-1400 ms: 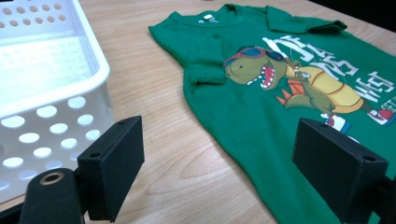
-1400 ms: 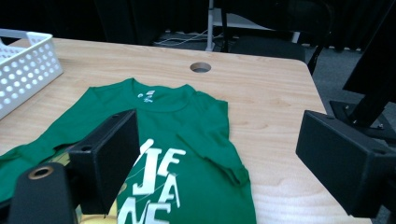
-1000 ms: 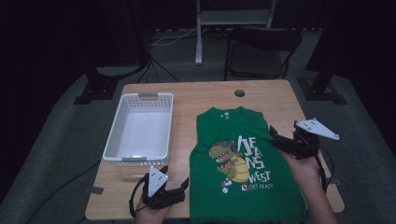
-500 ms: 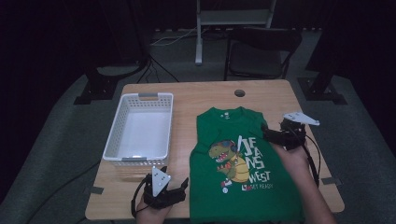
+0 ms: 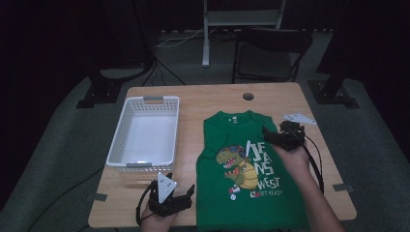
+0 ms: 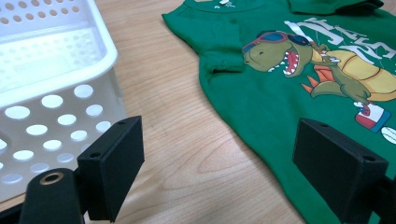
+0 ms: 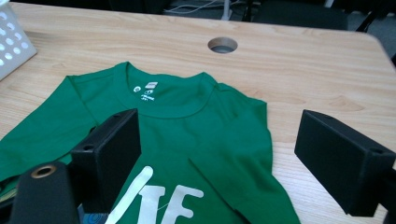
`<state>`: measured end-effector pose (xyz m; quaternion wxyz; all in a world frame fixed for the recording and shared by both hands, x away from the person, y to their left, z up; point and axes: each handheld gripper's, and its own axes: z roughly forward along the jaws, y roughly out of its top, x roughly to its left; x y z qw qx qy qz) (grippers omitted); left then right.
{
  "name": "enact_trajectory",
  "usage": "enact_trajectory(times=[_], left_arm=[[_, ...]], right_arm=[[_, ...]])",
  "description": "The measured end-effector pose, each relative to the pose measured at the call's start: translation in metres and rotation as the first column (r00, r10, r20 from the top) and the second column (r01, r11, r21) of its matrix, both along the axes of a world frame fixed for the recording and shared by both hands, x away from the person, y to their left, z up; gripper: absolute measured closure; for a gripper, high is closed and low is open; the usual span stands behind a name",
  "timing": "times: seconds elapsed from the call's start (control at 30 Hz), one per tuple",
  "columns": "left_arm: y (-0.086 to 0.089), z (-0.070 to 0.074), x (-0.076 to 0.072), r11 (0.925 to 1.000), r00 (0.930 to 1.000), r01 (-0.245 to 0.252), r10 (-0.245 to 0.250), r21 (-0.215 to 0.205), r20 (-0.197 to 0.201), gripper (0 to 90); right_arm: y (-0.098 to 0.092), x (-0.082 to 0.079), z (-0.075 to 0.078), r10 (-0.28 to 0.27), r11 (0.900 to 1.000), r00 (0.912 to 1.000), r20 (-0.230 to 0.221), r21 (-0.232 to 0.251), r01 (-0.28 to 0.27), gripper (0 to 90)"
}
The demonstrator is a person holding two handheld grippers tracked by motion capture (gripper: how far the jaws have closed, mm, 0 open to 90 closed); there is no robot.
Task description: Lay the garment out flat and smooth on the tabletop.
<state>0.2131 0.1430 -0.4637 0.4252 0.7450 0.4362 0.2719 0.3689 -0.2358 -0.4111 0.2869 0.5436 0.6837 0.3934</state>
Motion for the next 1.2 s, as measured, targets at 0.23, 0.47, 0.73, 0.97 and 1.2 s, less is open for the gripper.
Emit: enact_trajectory(times=[0.23,0.47,0.73,0.97,1.2], left_arm=[[0.002,-0.003,0.001,1.0000,1.0000,-0.005,0.005,-0.003,0.000,17.7],[0.003,-0.007,0.003,1.0000,1.0000,-0.005,0.005,0.001,-0.006,17.7],[0.002,-0.012,0.005,0.9997,0.9999,-0.013,0.013,0.019,0.003,17.7],[0.003,-0.014,0.006,0.9999,0.9999,-0.010,0.010,0.012,-0.009,17.7],[0.004,-0.016,0.007,0.9999,0.9998,-0.010,0.010,0.007,-0.019,17.7]], right_arm=[[-0.001,0.012,-0.009,-0.011,1.000,0.9996,-0.028,0.003,0.011,13.5],[-0.002,0.021,-0.016,-0.015,1.000,0.9987,-0.048,0.000,0.015,13.5],[-0.001,0.032,-0.026,-0.018,1.000,0.9964,-0.083,0.000,0.018,13.5],[0.001,0.041,-0.039,-0.024,0.999,0.9917,-0.126,0.018,0.027,18.9],[0.011,0.047,-0.052,-0.023,1.000,0.9869,-0.159,-0.015,0.021,24.5]])
